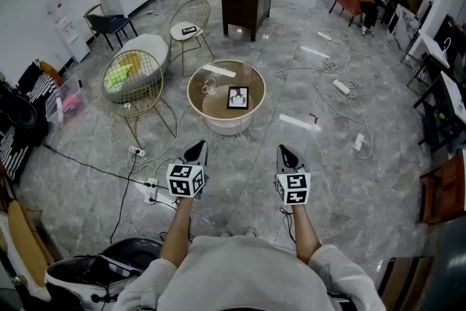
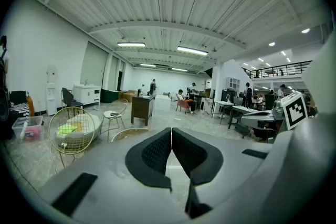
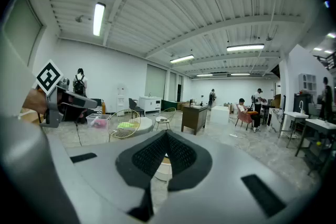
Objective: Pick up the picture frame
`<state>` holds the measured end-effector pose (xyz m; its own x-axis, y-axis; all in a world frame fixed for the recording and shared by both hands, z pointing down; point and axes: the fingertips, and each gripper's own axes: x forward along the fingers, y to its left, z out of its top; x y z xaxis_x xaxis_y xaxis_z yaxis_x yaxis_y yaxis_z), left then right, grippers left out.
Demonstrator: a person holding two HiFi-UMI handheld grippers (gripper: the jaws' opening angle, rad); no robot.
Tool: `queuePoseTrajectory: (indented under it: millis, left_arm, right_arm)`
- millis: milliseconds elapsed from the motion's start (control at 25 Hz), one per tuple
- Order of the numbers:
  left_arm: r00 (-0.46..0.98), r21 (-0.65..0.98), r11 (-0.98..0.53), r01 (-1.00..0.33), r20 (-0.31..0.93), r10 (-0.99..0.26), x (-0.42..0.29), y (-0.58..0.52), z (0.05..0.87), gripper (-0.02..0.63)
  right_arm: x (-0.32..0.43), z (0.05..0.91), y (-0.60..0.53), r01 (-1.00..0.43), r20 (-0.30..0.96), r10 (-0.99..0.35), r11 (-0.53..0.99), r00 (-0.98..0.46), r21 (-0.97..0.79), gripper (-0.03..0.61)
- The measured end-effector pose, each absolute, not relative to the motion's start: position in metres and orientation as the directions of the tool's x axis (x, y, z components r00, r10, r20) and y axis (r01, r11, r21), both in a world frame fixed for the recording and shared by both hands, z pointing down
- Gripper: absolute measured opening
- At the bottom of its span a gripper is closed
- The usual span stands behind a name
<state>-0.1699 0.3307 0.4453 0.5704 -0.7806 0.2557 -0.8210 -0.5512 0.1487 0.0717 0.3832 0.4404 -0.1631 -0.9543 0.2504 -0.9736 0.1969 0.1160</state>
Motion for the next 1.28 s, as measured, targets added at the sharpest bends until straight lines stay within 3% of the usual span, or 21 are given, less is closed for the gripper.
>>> queuePoseTrajectory:
  millis: [560,600,640,680,720,1280]
  left_arm:
    - [0.575,0.168,-0.550,-0.818,0.252,-0.778,-0.164,0.343,0.449,0.023]
    - [0.587,0.179,-0.558,-0.810,0.251,-0.770,-0.161,0.346,0.451,0.052]
    - [0.597,0.191,-0.565,-0.803,0.251,-0.762,-0.157,0.349,0.452,0.113]
    - [0.604,0.200,-0.570,-0.797,0.251,-0.756,-0.153,0.351,0.453,0.172]
    - [0.608,0.203,-0.573,-0.794,0.251,-0.753,-0.150,0.353,0.454,0.185]
    - [0.601,0.188,-0.571,-0.799,0.258,-0.756,-0.106,0.346,0.458,0.206]
  right_arm:
    - [0.068,0.444,0.390,-0.964,0.243,-0.942,0.254,-0.229,0.074,0.002]
    - [0.066,0.446,0.392,-0.958,0.240,-0.936,0.278,-0.256,0.063,0.014]
    - [0.064,0.448,0.393,-0.951,0.241,-0.928,0.306,-0.285,0.051,0.078]
    - [0.062,0.449,0.394,-0.943,0.244,-0.919,0.329,-0.310,0.040,0.193]
    - [0.060,0.450,0.395,-0.937,0.245,-0.912,0.347,-0.329,0.032,0.271]
    - [0.088,0.455,0.386,-0.920,0.249,-0.898,0.387,-0.363,0.053,0.278]
